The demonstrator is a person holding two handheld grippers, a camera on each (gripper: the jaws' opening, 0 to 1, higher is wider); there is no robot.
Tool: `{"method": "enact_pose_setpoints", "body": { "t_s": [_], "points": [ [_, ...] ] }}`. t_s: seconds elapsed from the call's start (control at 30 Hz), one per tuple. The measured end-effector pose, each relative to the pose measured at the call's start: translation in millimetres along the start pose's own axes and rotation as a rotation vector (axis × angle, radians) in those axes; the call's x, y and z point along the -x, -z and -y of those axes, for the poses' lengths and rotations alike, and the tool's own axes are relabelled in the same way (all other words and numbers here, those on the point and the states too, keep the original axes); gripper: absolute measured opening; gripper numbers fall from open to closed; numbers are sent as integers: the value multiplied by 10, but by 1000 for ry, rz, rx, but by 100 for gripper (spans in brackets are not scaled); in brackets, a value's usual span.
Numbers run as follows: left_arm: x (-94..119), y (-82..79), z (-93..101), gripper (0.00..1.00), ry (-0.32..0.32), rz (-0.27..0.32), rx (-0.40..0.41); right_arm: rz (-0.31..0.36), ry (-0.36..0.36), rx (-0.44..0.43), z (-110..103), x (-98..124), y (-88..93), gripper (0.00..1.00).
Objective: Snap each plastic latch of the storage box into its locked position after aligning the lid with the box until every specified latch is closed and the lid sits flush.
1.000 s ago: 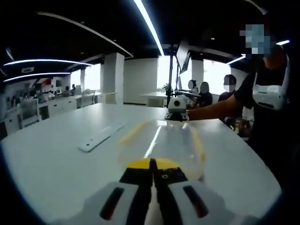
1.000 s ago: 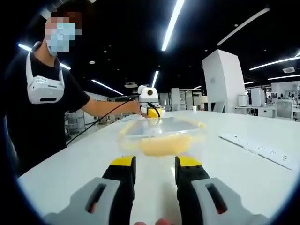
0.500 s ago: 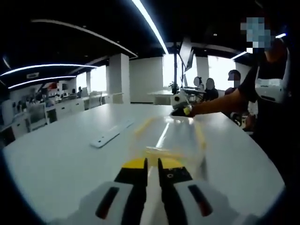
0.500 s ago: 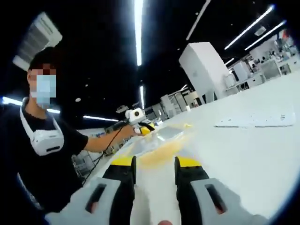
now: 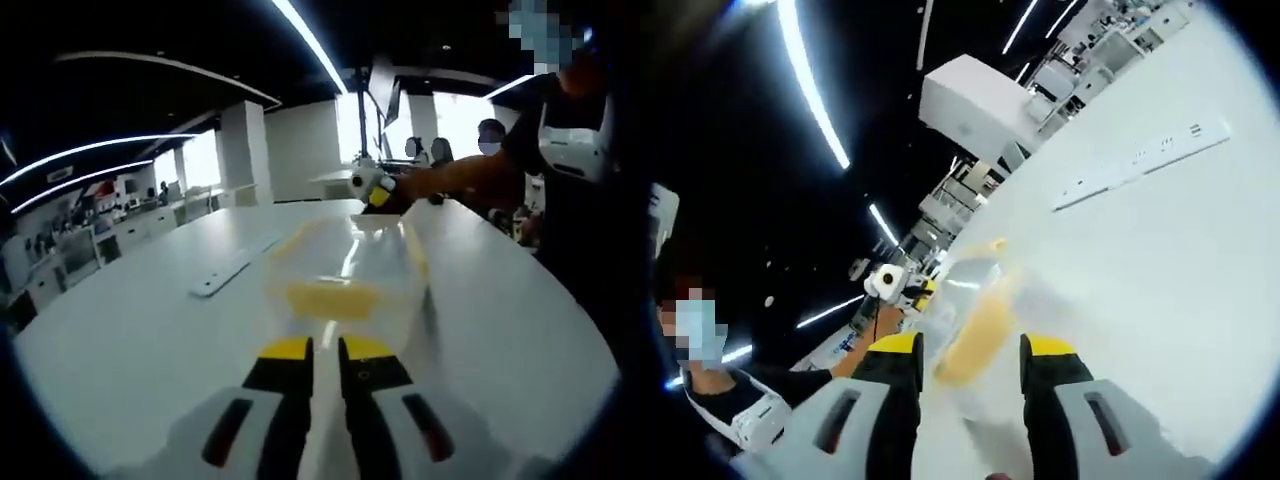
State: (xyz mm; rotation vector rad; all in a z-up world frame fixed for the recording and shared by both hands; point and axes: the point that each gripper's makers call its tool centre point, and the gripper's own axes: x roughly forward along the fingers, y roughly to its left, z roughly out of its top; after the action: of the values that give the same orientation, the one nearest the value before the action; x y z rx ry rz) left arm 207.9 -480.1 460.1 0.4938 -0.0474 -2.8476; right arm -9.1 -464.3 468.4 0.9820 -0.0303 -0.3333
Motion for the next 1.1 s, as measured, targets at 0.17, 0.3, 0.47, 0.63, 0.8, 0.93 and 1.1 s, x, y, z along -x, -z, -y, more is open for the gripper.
{"method": "enact_pose_setpoints", "body": {
  "t_s": [0.17, 0.3, 0.47, 0.63, 0.8, 0.93, 1.1],
  "points": [
    [-61, 63, 28, 10, 12, -14, -48, -81, 107, -47, 74, -21, 85, 38],
    [-68, -25, -10, 9, -6, 41, -143, -129, 153, -53, 92, -81, 156, 37],
    [-103, -57, 43, 5, 25, 59, -219, -138, 175, -64, 90, -88, 169, 38],
    [-172, -138, -8, 4, 24, 81, -248, -183, 184, -69, 80, -103, 181, 38],
    [-196, -192, -27, 0, 46, 107, -212, -199, 185, -57, 95, -93, 173, 39],
    [-206, -178, -28, 0, 61, 121, -148, -196, 179, -61, 126, -82, 137, 39],
    [-224, -186, -51, 0, 81, 130, -62, -193, 183, -60, 106, -95, 158, 39]
  ]
}}
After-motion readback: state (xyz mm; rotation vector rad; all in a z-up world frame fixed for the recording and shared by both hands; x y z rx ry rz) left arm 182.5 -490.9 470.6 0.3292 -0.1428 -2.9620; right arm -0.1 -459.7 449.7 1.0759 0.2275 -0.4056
